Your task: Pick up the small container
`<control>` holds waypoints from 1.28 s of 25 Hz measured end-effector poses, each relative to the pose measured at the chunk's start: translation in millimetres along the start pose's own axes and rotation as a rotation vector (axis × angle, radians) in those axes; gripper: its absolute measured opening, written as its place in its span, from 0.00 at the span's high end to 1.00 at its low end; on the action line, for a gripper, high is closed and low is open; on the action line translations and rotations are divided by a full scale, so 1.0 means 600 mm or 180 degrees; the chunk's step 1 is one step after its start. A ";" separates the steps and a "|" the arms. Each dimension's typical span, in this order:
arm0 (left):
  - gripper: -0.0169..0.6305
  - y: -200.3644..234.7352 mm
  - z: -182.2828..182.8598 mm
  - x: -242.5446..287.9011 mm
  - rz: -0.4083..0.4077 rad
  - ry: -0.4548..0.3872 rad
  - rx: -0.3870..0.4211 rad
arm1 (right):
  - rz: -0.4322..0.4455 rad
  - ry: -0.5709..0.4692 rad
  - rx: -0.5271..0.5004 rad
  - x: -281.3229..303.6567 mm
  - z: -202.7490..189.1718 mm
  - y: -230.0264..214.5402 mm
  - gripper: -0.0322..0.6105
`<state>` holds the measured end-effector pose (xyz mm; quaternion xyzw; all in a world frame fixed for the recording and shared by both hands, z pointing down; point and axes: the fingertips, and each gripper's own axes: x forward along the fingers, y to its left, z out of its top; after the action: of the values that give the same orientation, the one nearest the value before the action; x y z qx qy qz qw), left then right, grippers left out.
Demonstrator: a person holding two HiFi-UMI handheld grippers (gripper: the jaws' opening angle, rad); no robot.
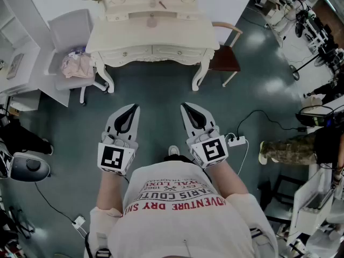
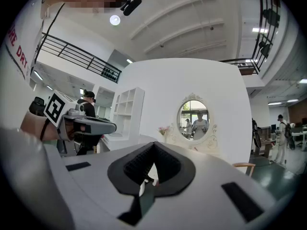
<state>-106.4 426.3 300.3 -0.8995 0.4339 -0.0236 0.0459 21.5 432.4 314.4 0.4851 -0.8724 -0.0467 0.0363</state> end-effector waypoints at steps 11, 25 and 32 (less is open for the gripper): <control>0.96 0.025 -0.008 -0.012 -0.0027 0.0001 -0.0031 | 0.0033 0.0029 0.0118 0.022 -0.009 0.016 0.95; 0.96 0.070 -0.040 0.058 0.0057 0.0128 -0.0088 | 0.0066 0.0139 0.0162 0.110 -0.047 -0.039 0.95; 0.96 0.136 -0.056 0.190 0.0216 0.0172 -0.0034 | 0.0201 0.0118 0.0123 0.222 -0.073 -0.148 0.95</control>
<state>-101.7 284.6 325.6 -0.8835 0.4653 -0.0440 0.0301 30.9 270.8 350.0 0.4587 -0.8873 -0.0197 0.0445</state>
